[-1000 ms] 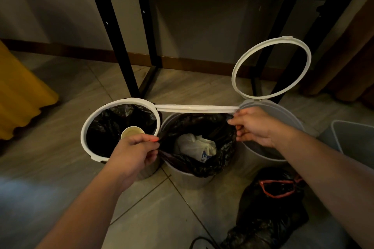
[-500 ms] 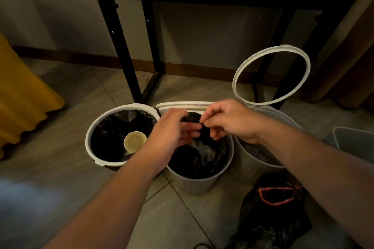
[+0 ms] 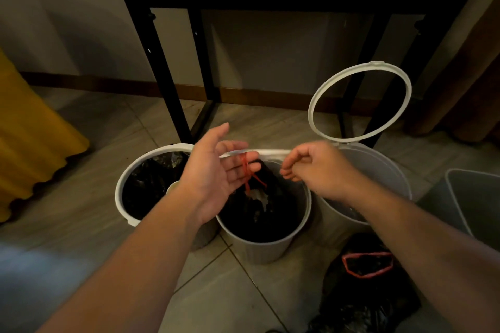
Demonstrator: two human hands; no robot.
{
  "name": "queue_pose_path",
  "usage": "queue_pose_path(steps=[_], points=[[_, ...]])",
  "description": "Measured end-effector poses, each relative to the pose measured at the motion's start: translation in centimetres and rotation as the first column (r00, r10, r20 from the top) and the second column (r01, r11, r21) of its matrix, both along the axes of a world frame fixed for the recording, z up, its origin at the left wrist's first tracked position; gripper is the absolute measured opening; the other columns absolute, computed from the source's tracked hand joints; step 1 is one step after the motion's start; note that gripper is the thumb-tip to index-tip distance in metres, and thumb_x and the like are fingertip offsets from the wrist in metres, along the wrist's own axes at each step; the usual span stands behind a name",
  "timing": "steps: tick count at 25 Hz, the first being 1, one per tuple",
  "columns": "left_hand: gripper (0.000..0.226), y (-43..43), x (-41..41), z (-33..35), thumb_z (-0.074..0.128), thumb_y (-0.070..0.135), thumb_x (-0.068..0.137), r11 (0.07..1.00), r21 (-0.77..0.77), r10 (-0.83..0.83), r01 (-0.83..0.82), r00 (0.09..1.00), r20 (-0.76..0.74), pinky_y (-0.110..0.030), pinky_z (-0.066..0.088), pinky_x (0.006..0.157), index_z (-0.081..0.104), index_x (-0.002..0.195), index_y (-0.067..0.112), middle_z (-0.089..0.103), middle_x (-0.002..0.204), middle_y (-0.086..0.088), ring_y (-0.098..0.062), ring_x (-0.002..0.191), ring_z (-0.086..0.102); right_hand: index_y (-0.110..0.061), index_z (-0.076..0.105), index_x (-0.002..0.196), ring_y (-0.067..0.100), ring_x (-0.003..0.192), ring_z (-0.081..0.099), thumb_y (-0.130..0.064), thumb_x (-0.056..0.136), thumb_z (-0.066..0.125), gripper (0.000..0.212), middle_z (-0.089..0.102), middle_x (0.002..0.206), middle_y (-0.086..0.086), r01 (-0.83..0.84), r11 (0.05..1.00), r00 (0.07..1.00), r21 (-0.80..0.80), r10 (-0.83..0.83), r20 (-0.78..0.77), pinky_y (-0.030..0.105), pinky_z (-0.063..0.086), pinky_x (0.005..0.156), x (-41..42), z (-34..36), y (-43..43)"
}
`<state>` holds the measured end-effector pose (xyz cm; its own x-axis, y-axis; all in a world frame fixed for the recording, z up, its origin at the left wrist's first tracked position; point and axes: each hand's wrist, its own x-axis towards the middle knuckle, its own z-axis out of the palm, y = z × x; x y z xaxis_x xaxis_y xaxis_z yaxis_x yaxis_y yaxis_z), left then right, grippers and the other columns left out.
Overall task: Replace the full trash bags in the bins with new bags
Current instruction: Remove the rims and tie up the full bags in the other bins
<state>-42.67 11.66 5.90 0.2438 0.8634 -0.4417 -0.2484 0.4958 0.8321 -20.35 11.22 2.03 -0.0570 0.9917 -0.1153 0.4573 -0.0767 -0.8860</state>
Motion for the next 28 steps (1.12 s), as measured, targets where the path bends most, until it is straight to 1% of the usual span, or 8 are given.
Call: queue_pose_path(steps=[3, 5, 8, 12, 14, 19, 25, 28], points=[[0.063, 0.1, -0.8, 0.8, 0.051, 0.063, 0.098, 0.996, 0.06, -0.06, 0.063, 0.997, -0.055, -0.052, 0.056, 0.101, 0.067, 0.128, 0.01, 0.078, 0.111, -0.016, -0.029, 0.096, 0.074, -0.034, 0.065, 0.134, 0.005, 0.115, 0.069, -0.036, 0.076, 0.092, 0.064, 0.074, 0.124, -0.01, -0.285, 0.958, 0.946, -0.001, 0.282, 0.161, 0.038, 0.056, 0.104, -1.1, -2.0, -0.6], [0.065, 0.2, -0.9, 1.6, 0.049, 0.065, 0.098, 0.991, 0.085, -0.1, 0.108, 0.99, -0.096, -0.048, 0.062, 0.087, 0.066, 0.128, 0.01, 0.078, 0.113, -0.019, -0.029, 0.092, 0.074, -0.043, 0.06, 0.134, 0.0, 0.115, 0.066, -0.057, 0.068, 0.092, 0.075, 0.07, 0.124, -0.019, -0.366, 0.926, 0.91, 0.095, 0.334, 0.246, 0.032, 0.056, 0.099, -2.9, -2.6, 0.2], [0.065, 0.0, -0.7, 2.9, 0.048, 0.067, 0.099, 0.972, 0.142, -0.16, 0.186, 0.972, -0.173, -0.042, 0.061, 0.073, 0.066, 0.123, 0.009, 0.077, 0.114, -0.021, -0.029, 0.089, 0.074, -0.049, 0.063, 0.118, -0.007, 0.107, 0.065, -0.056, 0.07, 0.092, 0.056, 0.071, 0.113, -0.025, -0.366, 0.916, 0.928, 0.167, 0.346, 0.136, 0.01, 0.052, 0.085, -5.3, -2.5, 1.4], [0.062, 0.2, -1.1, 4.8, 0.049, 0.066, 0.099, 0.948, 0.247, -0.142, 0.198, 0.964, -0.226, -0.041, 0.06, 0.072, 0.066, 0.123, 0.011, 0.079, 0.108, -0.018, -0.028, 0.086, 0.075, -0.041, 0.072, 0.097, -0.006, 0.092, 0.067, -0.055, 0.081, 0.084, 0.024, 0.074, 0.097, -0.021, -0.338, 0.932, 0.937, 0.131, 0.321, 0.137, 0.025, 0.053, 0.081, -5.9, -2.9, 2.6], [0.061, 0.4, -1.7, 5.8, 0.051, 0.065, 0.098, 0.947, 0.277, -0.105, 0.164, 0.971, -0.215, -0.04, 0.062, 0.07, 0.066, 0.123, 0.012, 0.079, 0.104, -0.016, -0.028, 0.088, 0.077, -0.041, 0.072, 0.089, -0.008, 0.086, 0.066, -0.053, 0.086, 0.08, 0.014, 0.073, 0.09, -0.021, -0.294, 0.952, 0.95, 0.081, 0.282, 0.138, 0.023, 0.048, 0.076, -5.9, -3.9, 2.7], [0.051, 0.5, -2.9, 7.2, 0.055, 0.057, 0.099, 0.937, 0.333, -0.053, 0.105, 0.986, -0.161, -0.04, 0.064, 0.072, 0.066, 0.118, 0.01, 0.079, 0.099, -0.019, -0.035, 0.094, 0.079, -0.052, 0.054, 0.082, -0.003, 0.085, 0.054, -0.057, 0.093, 0.072, 0.021, 0.056, 0.082, -0.026, -0.29, 0.956, 0.927, 0.04, 0.271, 0.259, 0.012, 0.035, 0.074, -6.3, -5.3, 2.7], [0.024, 0.0, -2.8, 7.8, 0.058, 0.034, 0.104, 0.888, 0.457, -0.001, 0.058, 0.992, -0.124, -0.039, 0.064, 0.071, 0.066, 0.11, 0.012, 0.079, 0.099, -0.023, -0.039, 0.092, 0.079, -0.032, 0.066, 0.093, 0.01, 0.09, 0.062, -0.057, 0.098, 0.063, 0.025, 0.065, 0.091, -0.012, -0.325, 0.945, 0.906, 0.018, 0.306, 0.293, 0.034, 0.052, 0.087, -7.3, -6.4, 3.0], [0.007, -0.5, -2.6, 7.5, 0.062, 0.014, 0.103, 0.86, 0.51, 0.052, 0.026, 0.989, -0.138, -0.036, 0.063, 0.064, 0.068, 0.106, 0.012, 0.079, 0.094, -0.019, -0.034, 0.08, 0.079, -0.035, 0.063, 0.098, 0.008, 0.098, 0.06, -0.056, 0.098, 0.064, 0.021, 0.062, 0.095, -0.018, -0.342, 0.94, 0.891, 0.008, 0.322, 0.321, 0.031, 0.048, 0.092, -7.2, -6.7, 2.9]])
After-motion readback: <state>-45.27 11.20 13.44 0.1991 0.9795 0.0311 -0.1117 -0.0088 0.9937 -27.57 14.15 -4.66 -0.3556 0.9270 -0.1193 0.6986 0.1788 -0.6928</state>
